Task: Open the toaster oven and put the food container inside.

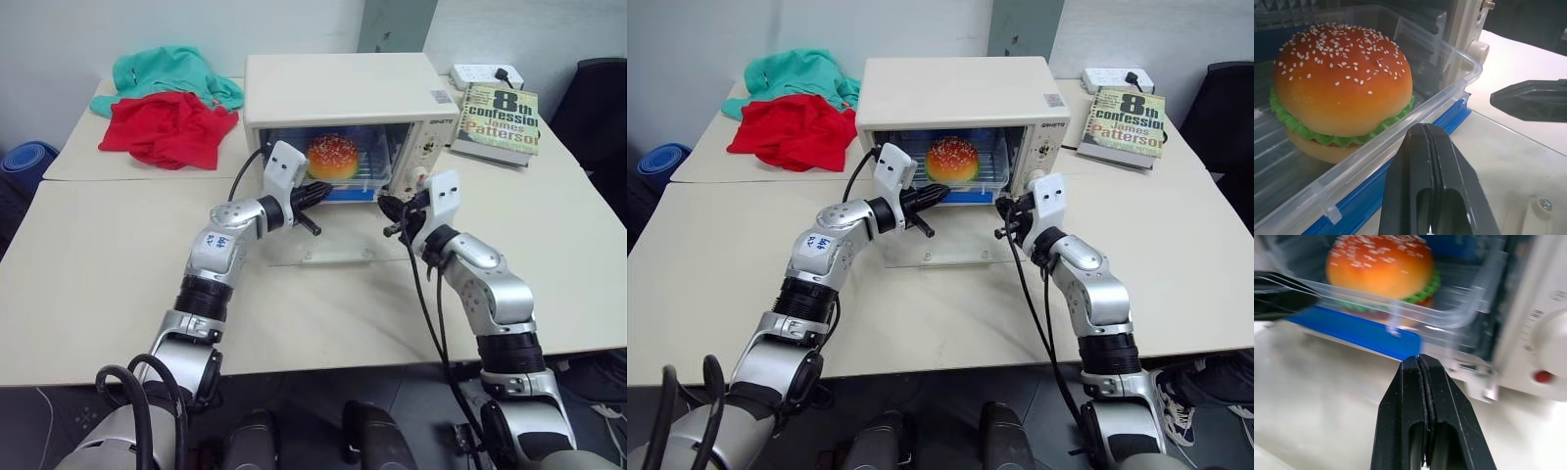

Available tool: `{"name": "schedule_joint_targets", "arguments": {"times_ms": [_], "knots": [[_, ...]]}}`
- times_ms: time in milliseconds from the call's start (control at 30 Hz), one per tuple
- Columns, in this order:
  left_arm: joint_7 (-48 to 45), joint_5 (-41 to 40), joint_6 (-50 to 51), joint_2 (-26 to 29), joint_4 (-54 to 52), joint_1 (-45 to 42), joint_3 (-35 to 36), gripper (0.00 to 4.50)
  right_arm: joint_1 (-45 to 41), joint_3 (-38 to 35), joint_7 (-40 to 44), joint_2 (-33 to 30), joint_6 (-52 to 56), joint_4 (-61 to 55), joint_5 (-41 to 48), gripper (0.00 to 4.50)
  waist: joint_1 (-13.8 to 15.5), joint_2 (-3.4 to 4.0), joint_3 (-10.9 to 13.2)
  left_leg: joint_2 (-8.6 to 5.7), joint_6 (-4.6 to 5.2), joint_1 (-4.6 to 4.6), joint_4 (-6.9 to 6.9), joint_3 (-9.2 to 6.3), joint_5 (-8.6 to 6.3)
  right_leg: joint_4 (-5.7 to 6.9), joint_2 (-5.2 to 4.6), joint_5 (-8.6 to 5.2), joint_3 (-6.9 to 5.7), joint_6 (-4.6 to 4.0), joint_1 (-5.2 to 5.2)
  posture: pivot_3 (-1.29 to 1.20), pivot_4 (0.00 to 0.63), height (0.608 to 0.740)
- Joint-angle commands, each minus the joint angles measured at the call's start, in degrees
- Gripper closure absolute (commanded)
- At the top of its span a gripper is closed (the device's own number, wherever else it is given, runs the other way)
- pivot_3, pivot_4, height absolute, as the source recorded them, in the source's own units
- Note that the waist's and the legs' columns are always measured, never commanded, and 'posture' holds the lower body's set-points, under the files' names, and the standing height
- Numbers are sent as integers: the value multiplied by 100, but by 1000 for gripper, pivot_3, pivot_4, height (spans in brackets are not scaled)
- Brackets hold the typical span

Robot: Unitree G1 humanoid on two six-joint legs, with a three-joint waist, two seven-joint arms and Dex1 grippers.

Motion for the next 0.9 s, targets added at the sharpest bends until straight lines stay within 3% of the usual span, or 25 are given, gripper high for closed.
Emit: {"name": "schedule_joint_targets", "arguments": {"times_ms": [33,300,433,567,733,900], "knots": [[24,104,-241,-45,122,-202,41,4500,-489,45,-47,260,-195,331,-72,4465,-9,0,0,0,0,0,0,0,0,1,0,0,0,0,0,0,150,740],[364,185,-630,-117,978,-738,311,4500,-1606,-109,-248,507,-1123,2167,-471,4465,9,0,0,0,-3,-2,-3,0,4,2,0,0,0,0,-3,0,150,740],[32,-20,-427,187,541,-670,471,4500,-1433,-232,-105,375,-965,1673,-310,4465,0,0,0,-1,-4,-4,-7,4,-2,-5,-1,0,0,0,-4,0,150,740],[-679,-621,276,748,-662,-215,687,3644,-722,-334,19,105,-269,212,21,4500,-62,1,1,2,-10,-6,-18,5,-3,-2,0,-1,0,-2,-14,0,150,740],[-2160,-1707,1210,2361,-2592,802,1207,2149,1067,-687,213,-733,1375,-2723,1124,4500,-136,3,2,5,-19,-5,-28,0,-9,5,1,-6,1,-10,-21,0,150,740],[-2904,-2171,1618,3555,-3298,1427,1615,695,2506,-1209,39,-1132,2191,-4039,1751,4500,-107,3,2,7,9,1,-20,1,-27,-14,2,-7,-1,-11,-6,0,150,740]]}}
